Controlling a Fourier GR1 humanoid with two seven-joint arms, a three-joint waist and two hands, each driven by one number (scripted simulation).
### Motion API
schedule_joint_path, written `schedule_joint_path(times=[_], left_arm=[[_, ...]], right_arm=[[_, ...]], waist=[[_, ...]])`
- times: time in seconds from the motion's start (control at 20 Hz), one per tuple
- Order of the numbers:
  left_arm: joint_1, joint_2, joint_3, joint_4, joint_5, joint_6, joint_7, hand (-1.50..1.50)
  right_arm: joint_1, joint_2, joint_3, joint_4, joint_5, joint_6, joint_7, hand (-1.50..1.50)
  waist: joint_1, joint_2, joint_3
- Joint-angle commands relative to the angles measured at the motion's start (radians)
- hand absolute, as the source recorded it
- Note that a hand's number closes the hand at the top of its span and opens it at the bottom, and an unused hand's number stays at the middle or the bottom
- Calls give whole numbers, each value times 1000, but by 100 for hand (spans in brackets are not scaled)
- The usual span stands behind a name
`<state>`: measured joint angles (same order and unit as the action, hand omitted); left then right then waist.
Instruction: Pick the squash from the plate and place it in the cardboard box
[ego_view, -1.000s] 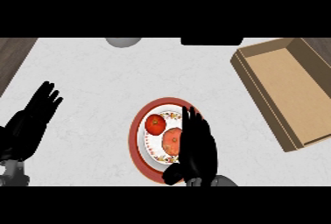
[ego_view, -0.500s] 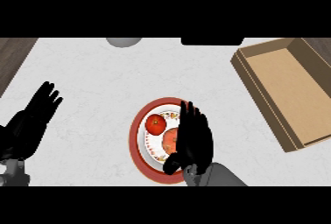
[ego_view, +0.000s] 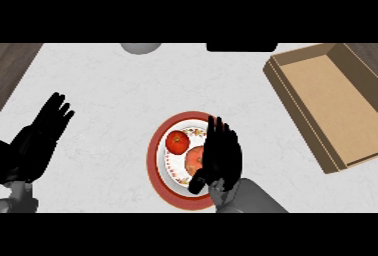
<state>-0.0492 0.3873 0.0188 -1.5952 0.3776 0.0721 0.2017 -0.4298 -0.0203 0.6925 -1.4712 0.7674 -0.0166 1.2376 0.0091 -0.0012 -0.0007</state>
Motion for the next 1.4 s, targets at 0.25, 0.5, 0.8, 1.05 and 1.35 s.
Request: schedule_joint_path(times=[0.25, 0.5, 0.8, 1.05, 1.35], left_arm=[[-10, -10, 17, 17, -4, -16, -10, 0], [32, -9, 13, -35, 3, -26, 20, 0], [21, 17, 49, 11, 10, -70, 0, 0], [-37, -18, 30, -1, -23, -5, 47, 0], [44, -19, 28, -92, -11, -32, 65, 0]], right_arm=[[-41, 19, 41, 90, -38, -63, 239, -150], [-52, 19, 25, 123, -78, -40, 229, -150], [-93, 19, 38, 247, -131, -115, 173, -150], [-59, 19, 54, 173, -124, -92, 212, -150], [-34, 19, 41, 291, -116, -138, 110, -150]], waist=[[4, 3, 0], [10, 1, 0], [17, 4, 0], [-7, 0, 0], [7, 0, 1]])
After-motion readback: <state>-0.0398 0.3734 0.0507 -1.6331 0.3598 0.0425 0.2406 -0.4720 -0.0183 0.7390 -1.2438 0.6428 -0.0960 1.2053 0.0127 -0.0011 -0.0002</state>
